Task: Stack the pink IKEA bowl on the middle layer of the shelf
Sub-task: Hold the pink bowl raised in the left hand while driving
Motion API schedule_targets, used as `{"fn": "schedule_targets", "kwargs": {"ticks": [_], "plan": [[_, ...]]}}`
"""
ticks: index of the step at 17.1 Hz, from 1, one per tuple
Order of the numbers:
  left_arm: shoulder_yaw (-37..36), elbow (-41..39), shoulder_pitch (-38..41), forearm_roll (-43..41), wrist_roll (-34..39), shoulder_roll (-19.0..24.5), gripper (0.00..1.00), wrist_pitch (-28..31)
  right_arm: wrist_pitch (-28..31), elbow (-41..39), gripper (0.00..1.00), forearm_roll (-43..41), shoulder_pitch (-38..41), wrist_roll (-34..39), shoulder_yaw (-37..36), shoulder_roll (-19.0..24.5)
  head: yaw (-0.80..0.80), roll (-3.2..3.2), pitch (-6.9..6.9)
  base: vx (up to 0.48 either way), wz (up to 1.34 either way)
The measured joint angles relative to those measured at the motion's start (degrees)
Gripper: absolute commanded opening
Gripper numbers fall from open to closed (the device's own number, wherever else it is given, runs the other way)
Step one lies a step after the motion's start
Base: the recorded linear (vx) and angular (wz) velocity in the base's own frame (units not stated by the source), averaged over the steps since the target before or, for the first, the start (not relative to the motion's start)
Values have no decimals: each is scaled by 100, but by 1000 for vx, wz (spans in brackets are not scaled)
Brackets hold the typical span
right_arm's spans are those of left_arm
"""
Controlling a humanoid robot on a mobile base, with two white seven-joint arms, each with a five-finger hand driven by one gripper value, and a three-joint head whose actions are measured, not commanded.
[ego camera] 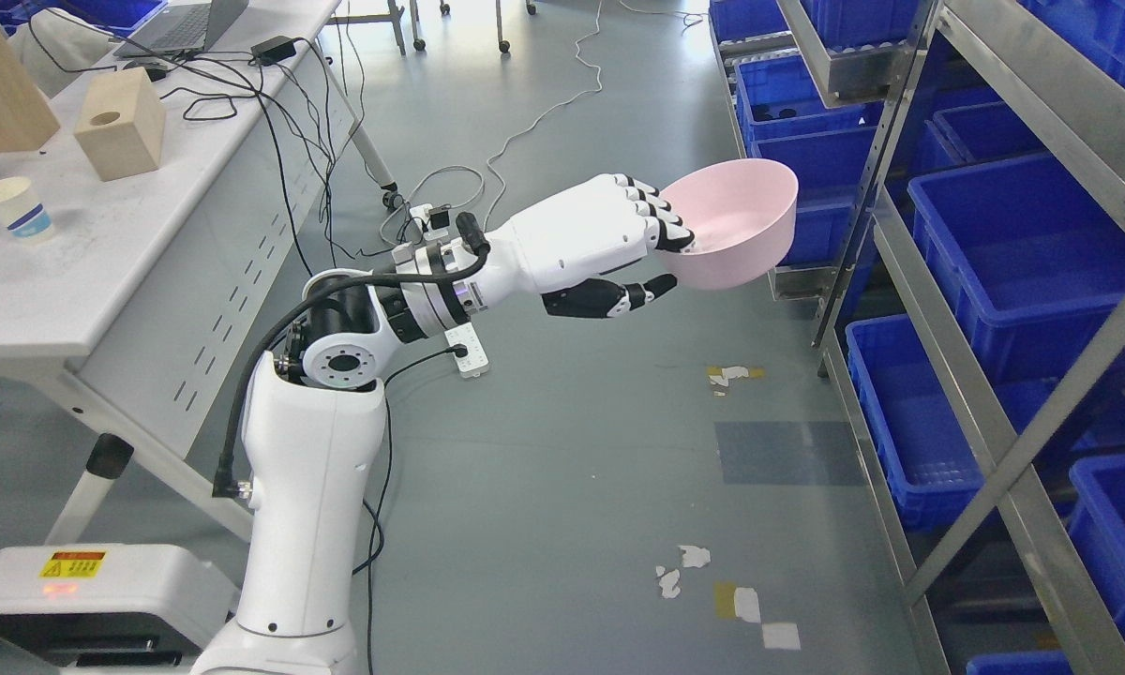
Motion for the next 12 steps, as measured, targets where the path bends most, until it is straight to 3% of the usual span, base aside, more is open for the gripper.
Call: {"fn": "schedule_targets", "kwargs": {"ticks": [7, 12], "plan": [[23, -1, -29, -1, 0, 0, 4, 0, 0, 0, 100, 0, -3, 0, 0, 0, 0, 0, 0, 390, 145], [33, -1, -47, -2, -3, 0, 4, 0, 0, 0, 100, 0, -2, 0, 0, 0, 0, 0, 0, 270, -59]]}}
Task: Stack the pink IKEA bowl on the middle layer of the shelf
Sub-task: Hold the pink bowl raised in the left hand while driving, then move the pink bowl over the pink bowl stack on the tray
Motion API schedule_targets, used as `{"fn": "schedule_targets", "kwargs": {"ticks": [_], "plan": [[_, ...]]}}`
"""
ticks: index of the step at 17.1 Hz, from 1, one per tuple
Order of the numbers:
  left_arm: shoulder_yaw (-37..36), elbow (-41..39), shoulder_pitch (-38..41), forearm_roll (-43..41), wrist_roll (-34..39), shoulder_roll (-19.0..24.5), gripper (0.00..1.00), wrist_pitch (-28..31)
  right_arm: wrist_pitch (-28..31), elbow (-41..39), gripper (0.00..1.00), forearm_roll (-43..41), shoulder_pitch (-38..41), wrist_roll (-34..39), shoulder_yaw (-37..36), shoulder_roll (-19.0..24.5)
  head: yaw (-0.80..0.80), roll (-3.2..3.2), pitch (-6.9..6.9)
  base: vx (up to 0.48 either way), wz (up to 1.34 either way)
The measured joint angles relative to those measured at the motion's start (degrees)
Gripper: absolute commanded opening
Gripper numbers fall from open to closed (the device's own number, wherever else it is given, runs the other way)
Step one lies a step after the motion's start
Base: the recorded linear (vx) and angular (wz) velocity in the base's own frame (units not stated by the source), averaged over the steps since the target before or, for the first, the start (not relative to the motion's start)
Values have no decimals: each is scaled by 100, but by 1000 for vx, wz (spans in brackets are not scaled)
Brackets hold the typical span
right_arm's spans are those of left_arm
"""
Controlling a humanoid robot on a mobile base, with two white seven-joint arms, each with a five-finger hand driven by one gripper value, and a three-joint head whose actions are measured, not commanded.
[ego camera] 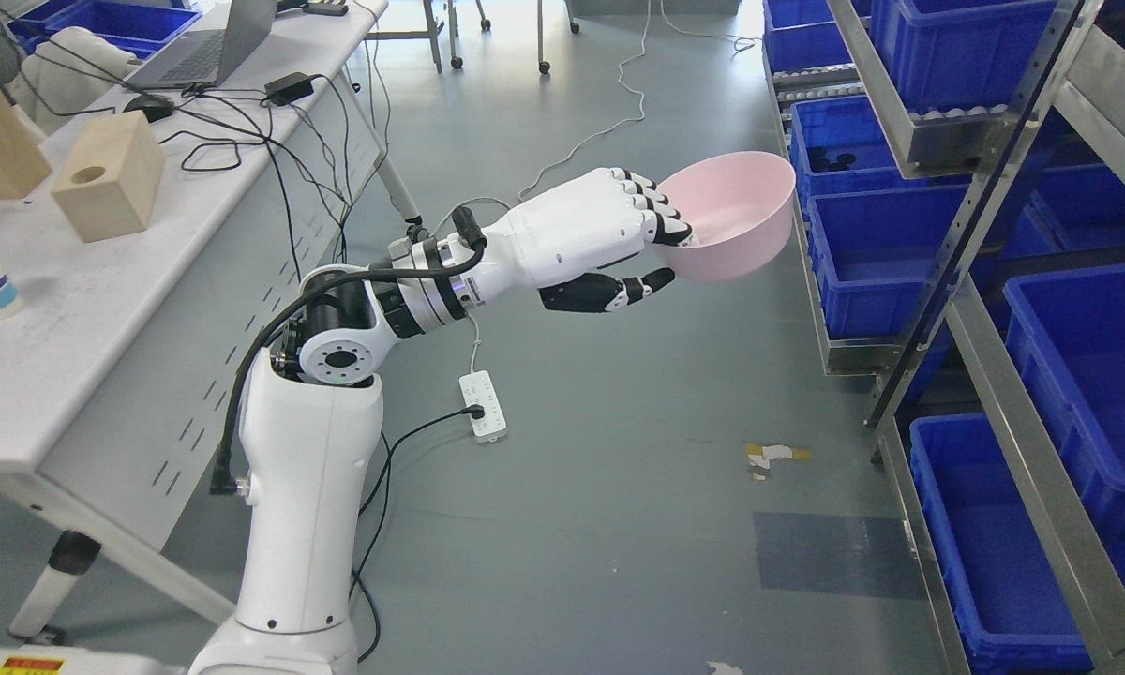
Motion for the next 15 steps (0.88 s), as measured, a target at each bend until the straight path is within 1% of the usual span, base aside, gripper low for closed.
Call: {"fn": "schedule_targets", "kwargs": {"ticks": [3, 7, 11, 15], "plan": [[1, 0, -6, -1, -1, 0, 4, 0, 0, 0, 100, 0, 0, 0, 0, 0, 0, 0, 0, 215, -657], [-23, 0, -62, 31, -1, 0, 4, 0, 0, 0, 100, 0, 2, 0, 0, 0, 0, 0, 0, 99, -1033], [-125, -1, -271, 236, 203, 0, 4, 0, 0, 0, 100, 0, 6, 0, 0, 0, 0, 0, 0, -54, -1107], [-210, -1, -395, 370, 250, 0, 4, 0, 0, 0, 100, 0, 7, 0, 0, 0, 0, 0, 0, -97, -1169]]}}
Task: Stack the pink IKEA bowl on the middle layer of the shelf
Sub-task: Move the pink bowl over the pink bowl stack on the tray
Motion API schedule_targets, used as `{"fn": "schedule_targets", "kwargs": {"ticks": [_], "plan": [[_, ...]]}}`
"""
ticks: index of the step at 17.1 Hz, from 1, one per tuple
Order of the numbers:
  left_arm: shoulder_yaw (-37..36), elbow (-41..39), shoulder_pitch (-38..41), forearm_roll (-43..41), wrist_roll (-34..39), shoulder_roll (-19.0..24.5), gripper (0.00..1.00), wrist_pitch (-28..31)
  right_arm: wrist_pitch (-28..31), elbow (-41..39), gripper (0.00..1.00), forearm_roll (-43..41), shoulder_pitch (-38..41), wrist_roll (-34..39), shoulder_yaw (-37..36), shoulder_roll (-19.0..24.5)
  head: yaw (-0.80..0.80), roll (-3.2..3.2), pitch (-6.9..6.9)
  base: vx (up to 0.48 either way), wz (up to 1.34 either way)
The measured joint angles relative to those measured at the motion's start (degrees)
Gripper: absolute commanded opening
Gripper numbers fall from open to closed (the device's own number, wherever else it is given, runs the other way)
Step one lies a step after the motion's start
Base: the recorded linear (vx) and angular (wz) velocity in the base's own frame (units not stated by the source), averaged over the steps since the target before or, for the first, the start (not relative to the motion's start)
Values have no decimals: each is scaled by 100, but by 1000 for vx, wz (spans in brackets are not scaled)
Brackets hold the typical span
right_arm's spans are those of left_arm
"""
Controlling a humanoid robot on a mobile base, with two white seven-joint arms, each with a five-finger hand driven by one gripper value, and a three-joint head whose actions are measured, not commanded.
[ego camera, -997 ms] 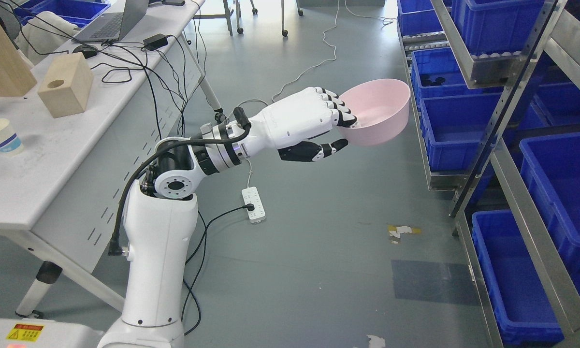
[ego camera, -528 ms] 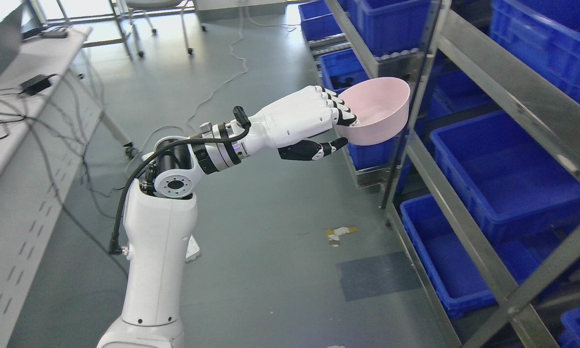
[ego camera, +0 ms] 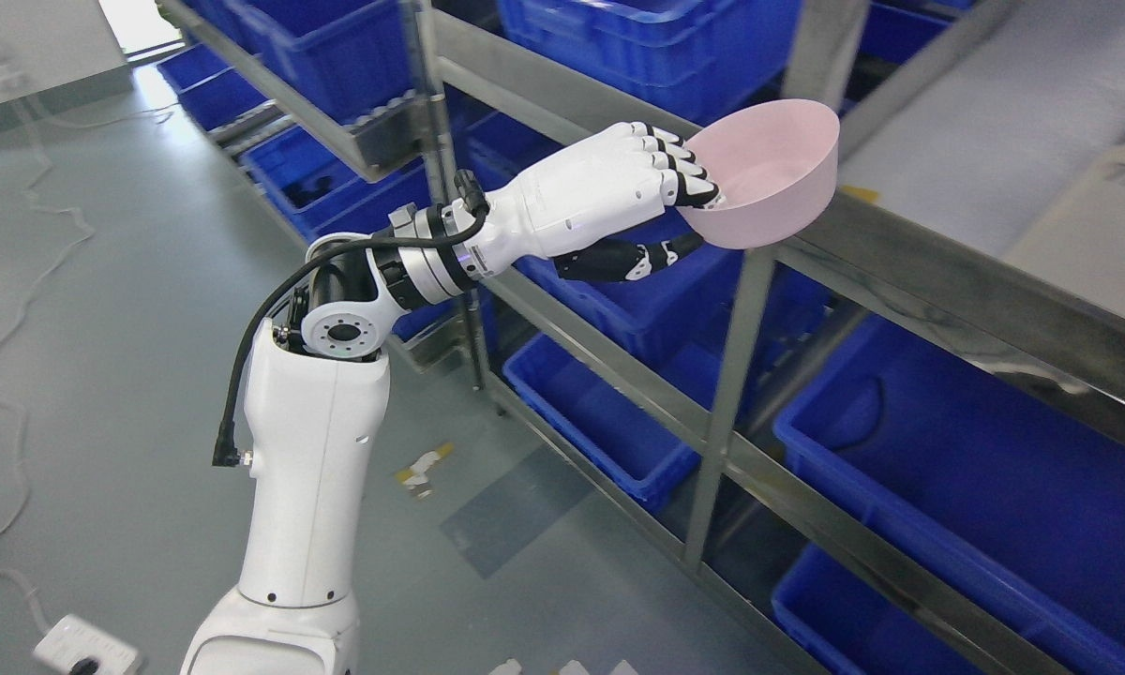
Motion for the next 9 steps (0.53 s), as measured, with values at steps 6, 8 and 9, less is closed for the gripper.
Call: {"fn": "schedule_targets", "kwargs": {"ticks": [6, 8, 9], "plan": [[207, 7, -353, -96, -493, 0, 4, 0, 0, 0, 100, 0, -1, 0, 0, 0, 0, 0, 0, -47, -1216], [322, 20, -556, -306, -647, 0, 4, 0, 0, 0, 100, 0, -2, 0, 0, 0, 0, 0, 0, -3, -971], [404, 43, -722, -485, -735, 0, 4, 0, 0, 0, 100, 0, -3, 0, 0, 0, 0, 0, 0, 2, -871]]}}
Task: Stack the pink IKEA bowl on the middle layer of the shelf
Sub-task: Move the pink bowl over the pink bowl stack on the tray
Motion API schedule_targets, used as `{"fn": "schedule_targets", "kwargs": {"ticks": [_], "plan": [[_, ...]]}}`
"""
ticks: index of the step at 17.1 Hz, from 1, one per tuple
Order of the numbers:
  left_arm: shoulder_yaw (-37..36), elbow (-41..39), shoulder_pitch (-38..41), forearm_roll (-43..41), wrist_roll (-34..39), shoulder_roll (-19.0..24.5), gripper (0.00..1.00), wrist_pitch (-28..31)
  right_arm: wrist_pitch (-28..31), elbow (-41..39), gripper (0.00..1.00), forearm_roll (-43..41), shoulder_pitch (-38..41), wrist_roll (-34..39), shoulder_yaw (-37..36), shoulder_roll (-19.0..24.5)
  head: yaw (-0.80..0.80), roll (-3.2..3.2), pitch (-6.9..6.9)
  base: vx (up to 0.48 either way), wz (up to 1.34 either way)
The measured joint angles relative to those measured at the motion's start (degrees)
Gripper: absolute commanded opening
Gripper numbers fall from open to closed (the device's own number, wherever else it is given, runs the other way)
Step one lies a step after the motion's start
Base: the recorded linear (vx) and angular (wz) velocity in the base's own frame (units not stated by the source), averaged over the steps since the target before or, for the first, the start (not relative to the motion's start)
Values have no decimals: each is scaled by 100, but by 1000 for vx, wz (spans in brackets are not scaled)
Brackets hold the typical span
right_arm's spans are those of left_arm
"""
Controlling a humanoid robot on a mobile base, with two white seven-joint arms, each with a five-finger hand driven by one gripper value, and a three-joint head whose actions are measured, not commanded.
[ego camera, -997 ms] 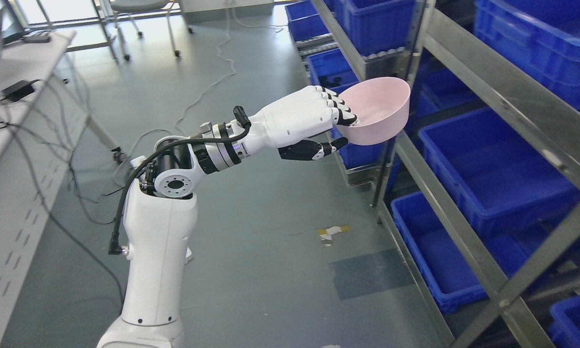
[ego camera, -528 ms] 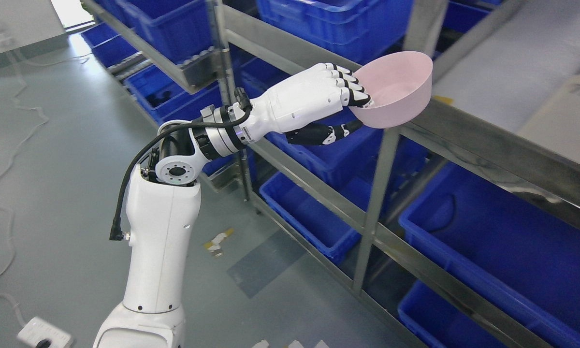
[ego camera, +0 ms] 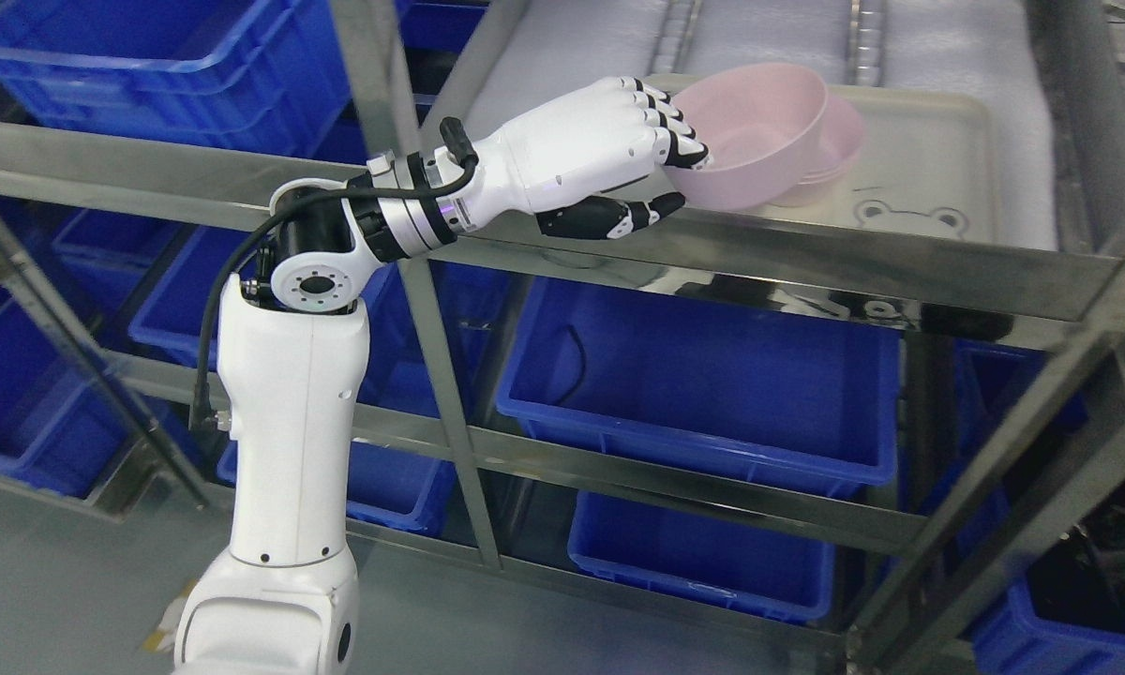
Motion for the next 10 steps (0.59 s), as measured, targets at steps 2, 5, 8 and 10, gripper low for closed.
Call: {"fn": "schedule_targets", "kwargs": {"ticks": [2, 5, 8, 10], "plan": [[123, 67, -268, -351, -150, 46, 4, 0, 0, 0, 100, 0, -1, 0, 0, 0, 0, 0, 0, 43, -588], [244, 233, -544, -826, -273, 196, 5, 0, 0, 0, 100, 0, -1, 0, 0, 0, 0, 0, -2, 47, -435], [275, 446, -698, -1279, -443, 309, 5, -1, 0, 0, 100, -1, -2, 0, 0, 0, 0, 0, -2, 34, -206], [230, 599, -759, -1519, -499, 351, 5, -1, 0, 0, 100, -2, -3, 0, 0, 0, 0, 0, -2, 27, -112]]}}
